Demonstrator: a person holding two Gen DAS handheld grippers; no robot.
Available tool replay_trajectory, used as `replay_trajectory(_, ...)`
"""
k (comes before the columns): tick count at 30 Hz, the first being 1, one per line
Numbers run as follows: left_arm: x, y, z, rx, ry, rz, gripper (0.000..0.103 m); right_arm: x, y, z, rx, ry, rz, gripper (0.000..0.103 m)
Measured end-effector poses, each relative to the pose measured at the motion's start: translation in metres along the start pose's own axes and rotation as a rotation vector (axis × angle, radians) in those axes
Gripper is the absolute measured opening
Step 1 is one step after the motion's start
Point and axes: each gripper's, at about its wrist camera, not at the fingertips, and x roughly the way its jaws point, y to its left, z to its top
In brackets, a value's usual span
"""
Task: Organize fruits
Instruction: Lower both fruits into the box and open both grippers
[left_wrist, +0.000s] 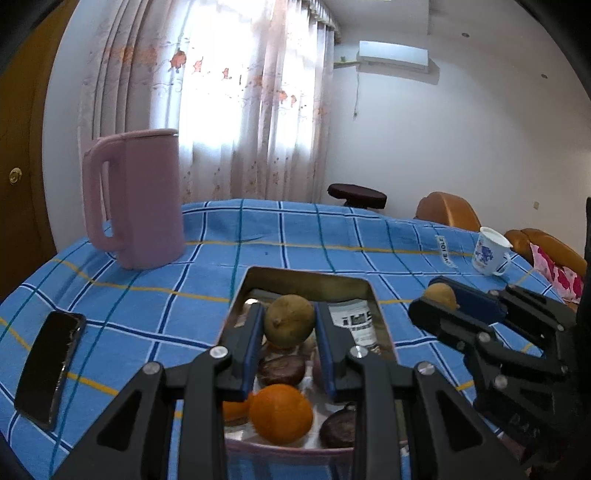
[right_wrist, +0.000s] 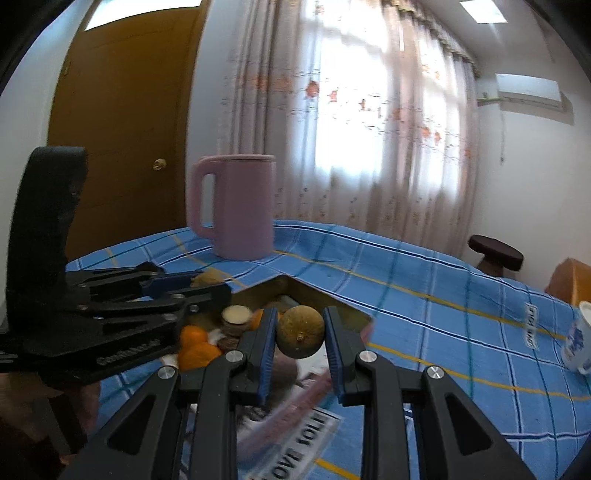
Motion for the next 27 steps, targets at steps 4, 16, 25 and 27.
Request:
replay_trajectory(4,0.000,0.008,-0.001,-0.009,0.013,0.003,0.029,0.008,0.017,0.002,-0.030,0.026,0.027,0.027)
replay_trajectory(16,0.009,0.017,-0.010,-0.010,0.076,0.003,0.029,0.038,0.024,-0.009,-0.028,0.150,0.054,0.027)
replay_trajectory(25,0.017,0.016,-0.017,0.003,0.126,0.001,0.029,0.050,0.019,-0.017,0.014,0.232,0.088,0.027)
replay_trajectory(27,0.017,0.016,-0.018,0.004,0.128,0.001,0.032,0.051,0.017,-0.017,0.026,0.233,0.090,0.030)
